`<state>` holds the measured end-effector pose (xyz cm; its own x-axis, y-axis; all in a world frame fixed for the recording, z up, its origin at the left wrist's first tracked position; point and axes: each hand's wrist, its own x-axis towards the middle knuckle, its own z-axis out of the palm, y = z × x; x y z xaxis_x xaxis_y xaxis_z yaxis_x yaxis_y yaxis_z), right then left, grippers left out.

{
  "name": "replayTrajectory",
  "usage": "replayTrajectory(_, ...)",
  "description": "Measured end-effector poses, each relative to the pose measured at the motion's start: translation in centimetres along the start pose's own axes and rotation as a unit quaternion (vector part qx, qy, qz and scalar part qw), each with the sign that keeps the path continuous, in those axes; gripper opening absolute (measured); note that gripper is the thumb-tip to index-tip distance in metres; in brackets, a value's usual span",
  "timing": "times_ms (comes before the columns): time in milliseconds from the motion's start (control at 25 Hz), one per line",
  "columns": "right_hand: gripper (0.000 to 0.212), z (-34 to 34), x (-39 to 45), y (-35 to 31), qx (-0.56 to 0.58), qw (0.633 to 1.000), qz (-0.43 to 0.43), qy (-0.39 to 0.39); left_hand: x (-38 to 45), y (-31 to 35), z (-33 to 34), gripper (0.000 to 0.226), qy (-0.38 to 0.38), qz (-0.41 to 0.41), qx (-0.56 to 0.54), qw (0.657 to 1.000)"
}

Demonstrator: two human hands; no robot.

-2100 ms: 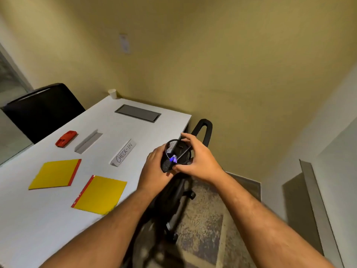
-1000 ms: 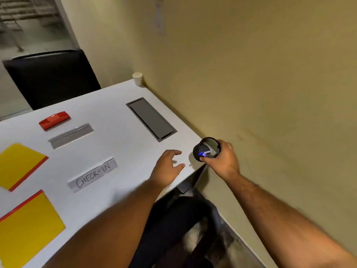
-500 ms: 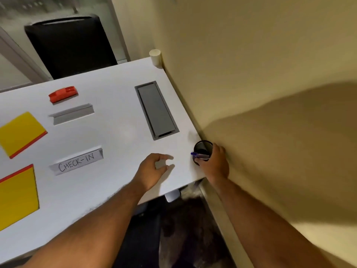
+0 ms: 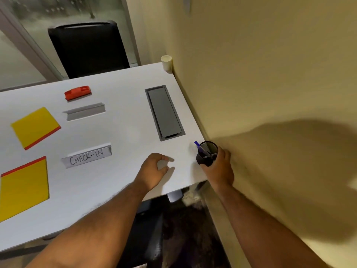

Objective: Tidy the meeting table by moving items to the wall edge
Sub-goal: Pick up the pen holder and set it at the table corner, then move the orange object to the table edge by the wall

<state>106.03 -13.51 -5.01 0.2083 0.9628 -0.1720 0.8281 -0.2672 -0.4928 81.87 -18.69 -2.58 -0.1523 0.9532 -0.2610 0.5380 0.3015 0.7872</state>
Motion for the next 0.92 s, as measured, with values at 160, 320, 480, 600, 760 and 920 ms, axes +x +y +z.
replayTrajectory(160, 0.087, -0.6, -3.6, -1.7, 0.033, 0.999, -0.007, 0.039, -2.2, -1.8, -2.7, 0.029, -0.011, 0.036, 0.012, 0.999)
replayTrajectory(320, 0.081, 0.4, -10.5, -6.2, 0.066, 0.996, -0.036, 0.051, -6.3, -5.4, -8.0, 0.028, -0.005, 0.069, 0.009, 0.998)
replayTrajectory(480, 0.077, 2.1, -18.2, -12.6, 0.099, 0.994, -0.023, 0.032, -9.8, -9.9, -15.5, 0.03, 0.009, 0.093, -0.012, 0.996)
replayTrajectory(600, 0.074, 4.1, -24.0, -18.3, 0.079, 0.996, -0.024, 0.032, -12.2, -13.7, -21.2, 0.031, 0.03, 0.089, -0.024, 0.995)
replayTrajectory(760, 0.074, 6.7, -28.6, -24.3, 0.07, 0.995, -0.069, 0.019, -14.8, -17.7, -26.4, 0.03, 0.051, 0.08, -0.034, 0.995)
replayTrajectory(920, 0.074, 10.3, -29.7, -29.5, 0.081, 0.991, -0.107, 0.004, -15.1, -20.7, -30.1, 0.034, 0.109, 0.063, -0.043, 0.991)
